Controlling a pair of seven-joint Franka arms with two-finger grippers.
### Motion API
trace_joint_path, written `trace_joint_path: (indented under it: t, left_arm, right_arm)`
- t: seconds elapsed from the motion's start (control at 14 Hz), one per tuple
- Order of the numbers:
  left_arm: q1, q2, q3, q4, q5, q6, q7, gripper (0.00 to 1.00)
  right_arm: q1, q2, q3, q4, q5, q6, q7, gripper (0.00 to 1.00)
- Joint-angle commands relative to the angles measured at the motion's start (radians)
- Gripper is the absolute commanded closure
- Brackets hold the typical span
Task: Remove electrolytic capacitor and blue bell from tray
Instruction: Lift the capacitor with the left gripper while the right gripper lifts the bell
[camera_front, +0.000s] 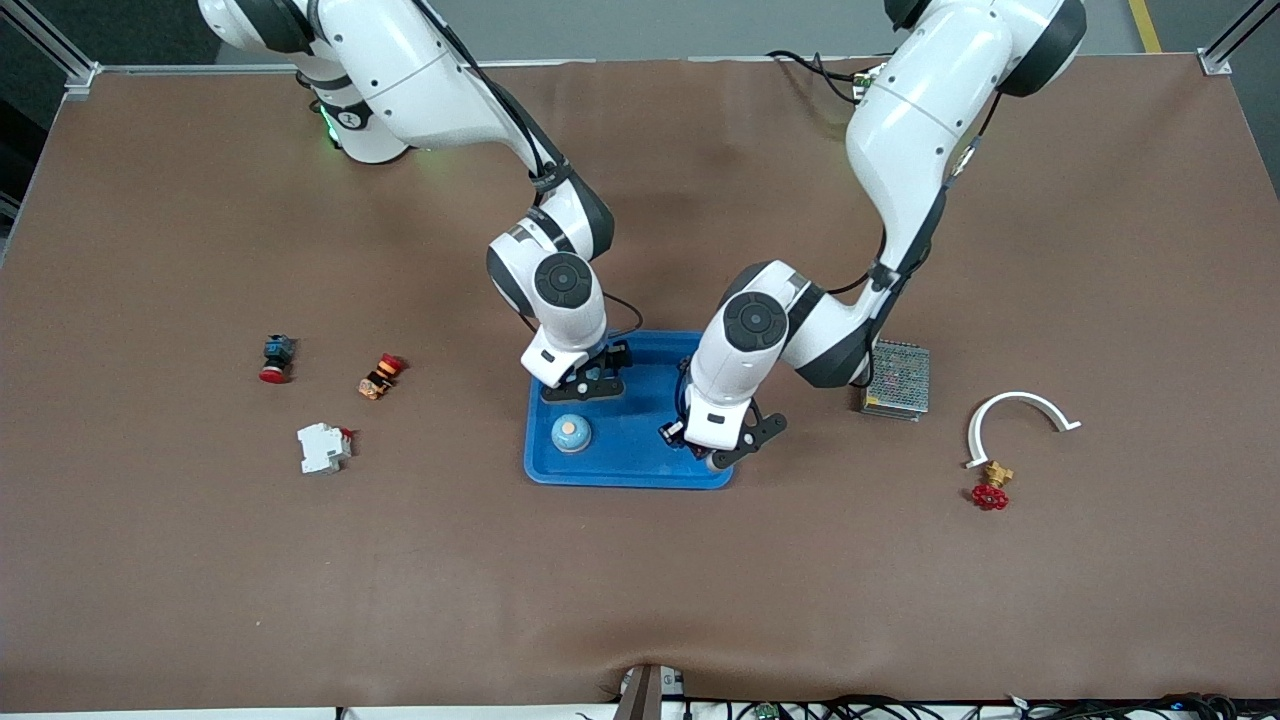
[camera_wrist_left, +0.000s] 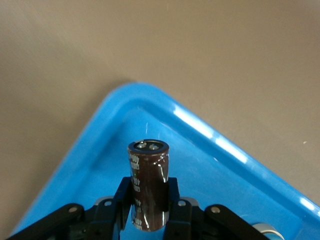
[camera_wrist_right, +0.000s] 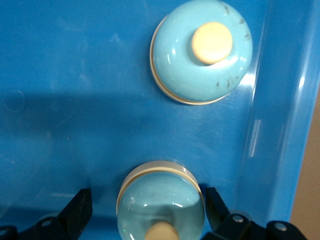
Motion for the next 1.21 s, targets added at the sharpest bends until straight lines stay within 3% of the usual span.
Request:
trace_joint_path:
  t: [0.0,0.5,0.57,0.79,1.14]
  left_arm:
    - [0.025,-0.098,0.005,-0.025,0.088,-0.107,-0.009,1.0]
    - [0.142,-0.222,0.001,-0.033,0.134,-0.384,0.252,1.0]
    - [0.177,-0.233,-0.002,-0.036,0.133,-0.421,0.307,1.0]
    - [0.293,-0.268,-0.007,-0.062,0.122,-0.495,0.498,1.0]
    - [0.478,-0.256,-0.009,-0.12,0.136,-0.481,0.715,1.0]
  right_arm:
    - [0.012,-0.001,-0.006,-0.001,0.013,0.005,-0.005,0.0]
    - [0.009,-0.004,-0.003,-0.024,0.013,0.005,-0.009,0.0]
    - [0.009,-0.004,-0.003,-0.024,0.013,0.003,-0.009,0.05]
    - [0.006,-0.004,-0.003,-0.022,0.013,0.003,-0.009,0.39]
    - [0.002,-0.005,-0.002,-0.015,0.014,0.002,-0.01,0.6]
